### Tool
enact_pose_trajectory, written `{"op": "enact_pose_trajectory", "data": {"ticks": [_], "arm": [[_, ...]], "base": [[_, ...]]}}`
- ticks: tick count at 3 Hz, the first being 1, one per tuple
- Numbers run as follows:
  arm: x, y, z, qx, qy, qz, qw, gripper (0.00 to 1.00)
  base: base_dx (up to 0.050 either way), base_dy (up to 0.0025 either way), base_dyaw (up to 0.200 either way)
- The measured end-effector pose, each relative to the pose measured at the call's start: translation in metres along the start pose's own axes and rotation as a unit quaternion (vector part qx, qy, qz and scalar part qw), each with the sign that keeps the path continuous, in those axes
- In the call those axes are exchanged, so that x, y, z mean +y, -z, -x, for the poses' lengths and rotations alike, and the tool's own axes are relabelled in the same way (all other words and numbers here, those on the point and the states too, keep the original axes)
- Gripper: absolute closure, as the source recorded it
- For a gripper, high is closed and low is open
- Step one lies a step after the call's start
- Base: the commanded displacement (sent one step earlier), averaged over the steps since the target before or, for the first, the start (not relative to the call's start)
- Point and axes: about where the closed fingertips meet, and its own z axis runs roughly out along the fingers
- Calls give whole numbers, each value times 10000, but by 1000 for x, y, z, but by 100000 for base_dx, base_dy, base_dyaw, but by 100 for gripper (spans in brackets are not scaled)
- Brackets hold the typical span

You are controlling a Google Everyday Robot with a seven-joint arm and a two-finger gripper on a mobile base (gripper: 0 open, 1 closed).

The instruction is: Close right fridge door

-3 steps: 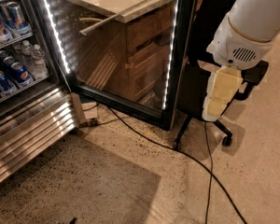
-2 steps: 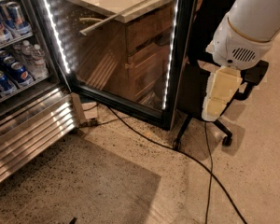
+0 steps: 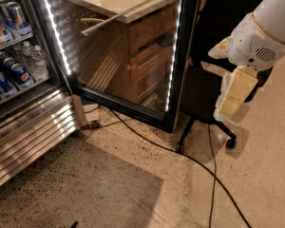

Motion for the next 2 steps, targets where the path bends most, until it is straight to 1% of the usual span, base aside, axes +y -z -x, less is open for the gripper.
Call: {"op": "enact_pose_trajectory", "data": {"ticks": [1,2], "arm": [[-1,0,2,-434,144,190,9988,0],[-2,0,3,-443,141,177,9988,0]], "base": [[0,0,0],[0,0,0]]}}
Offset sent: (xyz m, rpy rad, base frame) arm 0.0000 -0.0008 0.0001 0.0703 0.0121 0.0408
